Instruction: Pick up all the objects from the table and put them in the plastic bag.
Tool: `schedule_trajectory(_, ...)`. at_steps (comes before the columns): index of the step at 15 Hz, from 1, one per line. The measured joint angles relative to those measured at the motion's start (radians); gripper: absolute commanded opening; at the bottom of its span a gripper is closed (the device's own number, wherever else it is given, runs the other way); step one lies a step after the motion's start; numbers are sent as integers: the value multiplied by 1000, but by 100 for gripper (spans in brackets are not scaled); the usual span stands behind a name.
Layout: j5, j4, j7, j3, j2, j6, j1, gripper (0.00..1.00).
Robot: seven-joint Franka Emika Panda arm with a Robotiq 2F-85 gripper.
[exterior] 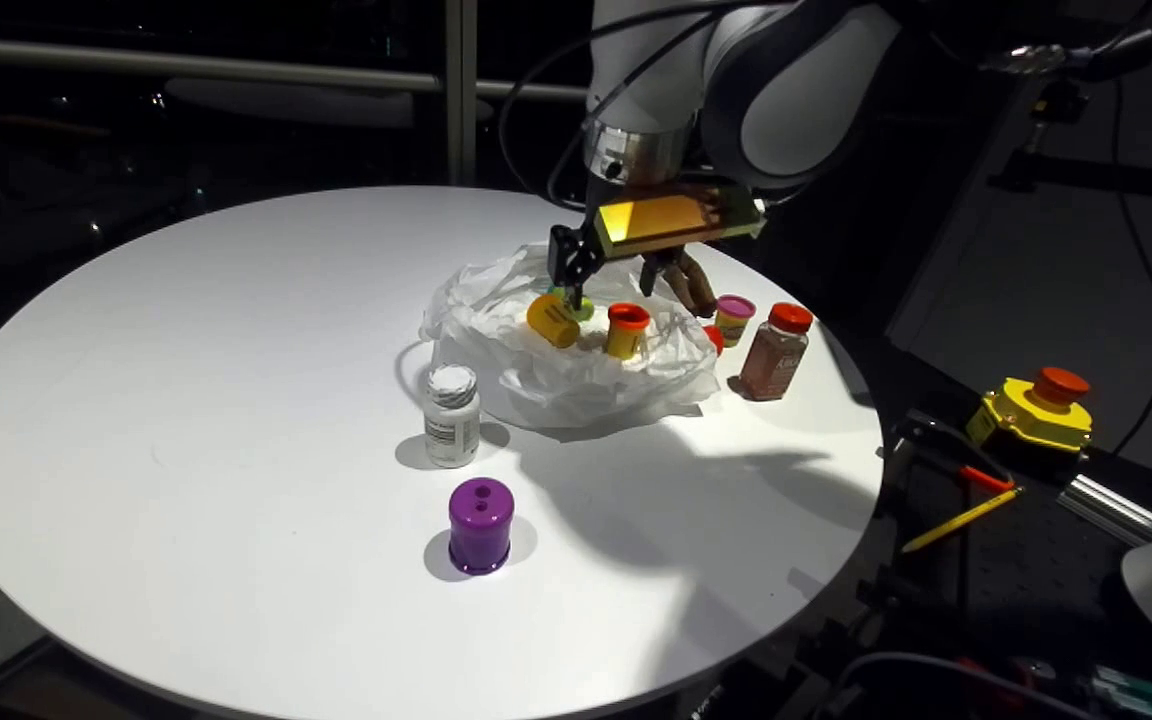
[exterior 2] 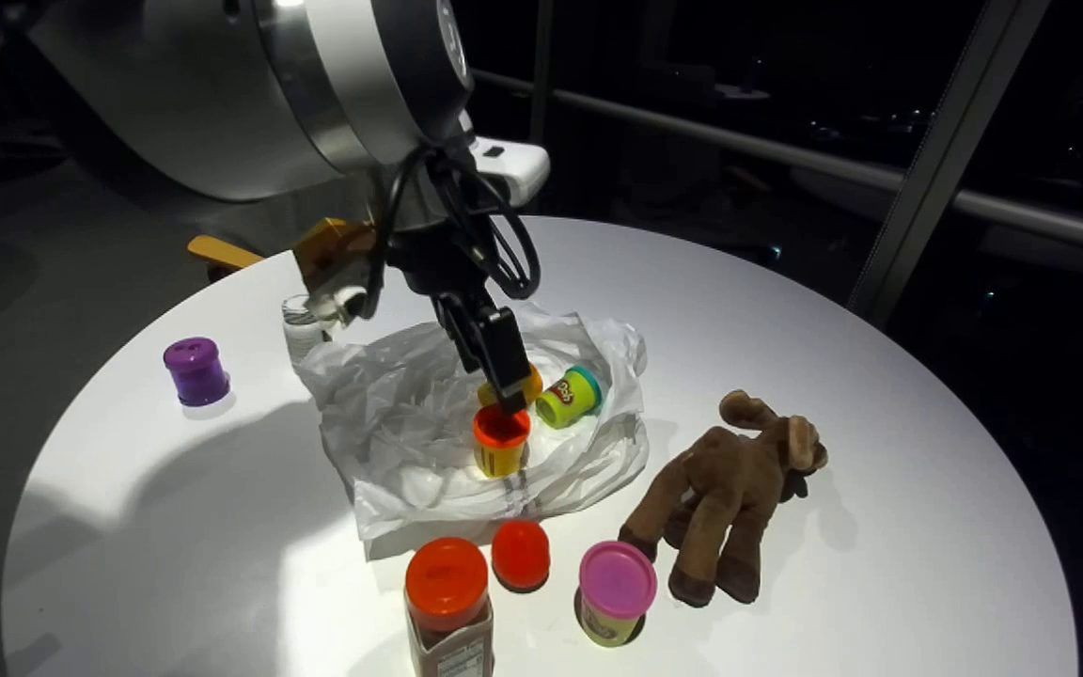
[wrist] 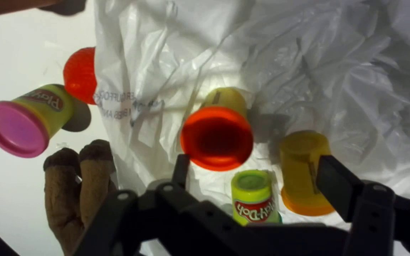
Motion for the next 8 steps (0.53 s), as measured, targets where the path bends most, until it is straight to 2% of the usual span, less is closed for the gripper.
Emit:
schedule_trajectory(3, 1, -14, 14, 19, -110, -84, 63, 100)
schedule_trajectory(6, 30, -5, 25, 100, -187, -181, 95, 100)
schedule_trajectory(8, 76, 14, 25, 158, -194, -200, 96, 100)
